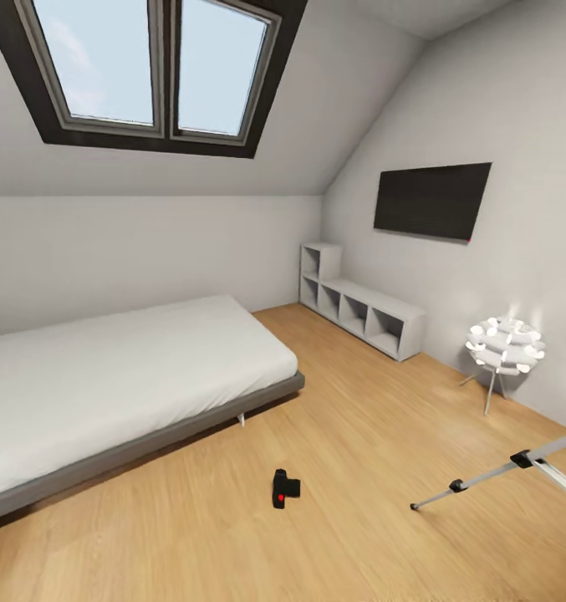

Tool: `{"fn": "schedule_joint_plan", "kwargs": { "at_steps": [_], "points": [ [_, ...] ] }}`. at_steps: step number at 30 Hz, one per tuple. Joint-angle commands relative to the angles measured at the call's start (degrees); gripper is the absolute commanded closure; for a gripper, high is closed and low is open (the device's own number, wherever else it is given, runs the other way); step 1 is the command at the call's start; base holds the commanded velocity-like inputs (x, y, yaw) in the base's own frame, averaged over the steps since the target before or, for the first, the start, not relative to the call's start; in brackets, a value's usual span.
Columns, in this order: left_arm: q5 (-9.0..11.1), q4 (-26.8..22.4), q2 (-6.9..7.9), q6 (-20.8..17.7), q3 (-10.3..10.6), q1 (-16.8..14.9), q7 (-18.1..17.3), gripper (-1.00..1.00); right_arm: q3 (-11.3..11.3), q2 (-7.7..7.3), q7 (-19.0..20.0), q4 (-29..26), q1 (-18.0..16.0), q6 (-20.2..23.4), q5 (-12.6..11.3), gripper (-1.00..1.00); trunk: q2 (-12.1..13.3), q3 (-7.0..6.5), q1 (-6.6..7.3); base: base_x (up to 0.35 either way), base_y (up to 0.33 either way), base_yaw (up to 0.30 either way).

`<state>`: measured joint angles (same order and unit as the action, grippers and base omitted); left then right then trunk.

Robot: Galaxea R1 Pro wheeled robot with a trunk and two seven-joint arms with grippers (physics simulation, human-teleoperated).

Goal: Attach the digital camera to the camera tripod in the bedroom.

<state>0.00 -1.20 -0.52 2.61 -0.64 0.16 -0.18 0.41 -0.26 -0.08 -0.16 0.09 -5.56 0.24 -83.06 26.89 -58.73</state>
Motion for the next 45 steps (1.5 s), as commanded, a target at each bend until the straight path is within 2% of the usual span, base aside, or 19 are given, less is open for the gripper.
{"fn": "schedule_joint_plan", "kwargs": {
  "at_steps": [1,18,24,45],
  "points": [
    [0.0,0.0,0.0,0.1,-0.1,0.0,0.0,-1.0,0.0,0.0,0.0,0.0,0.0,-0.2,0.0,-1.0,0.0,0.04,0.0,0.0,0.0,-0.25],
    [0.1,0.0,0.0,0.1,-0.1,0.0,0.0,-1.0,0.0,-0.09,0.0,0.0,0.0,-0.2,0.0,-1.0,0.0,0.04,0.0,0.0,0.0,-0.246],
    [0.1,0.0,0.0,0.2,-0.1,0.0,0.0,-1.0,0.0,-0.2,0.0,0.0,0.0,-0.2,0.1,-1.0,0.0,0.04,0.0,0.0,0.048,-0.072],
    [0.0,0.0,0.0,0.0,-0.1,0.0,-0.1,-1.0,0.1,-0.35,0.2,0.0,0.0,-0.2,0.3,-1.0,0.0,0.04,0.0,0.013,0.308,-0.003]
  ]
}}
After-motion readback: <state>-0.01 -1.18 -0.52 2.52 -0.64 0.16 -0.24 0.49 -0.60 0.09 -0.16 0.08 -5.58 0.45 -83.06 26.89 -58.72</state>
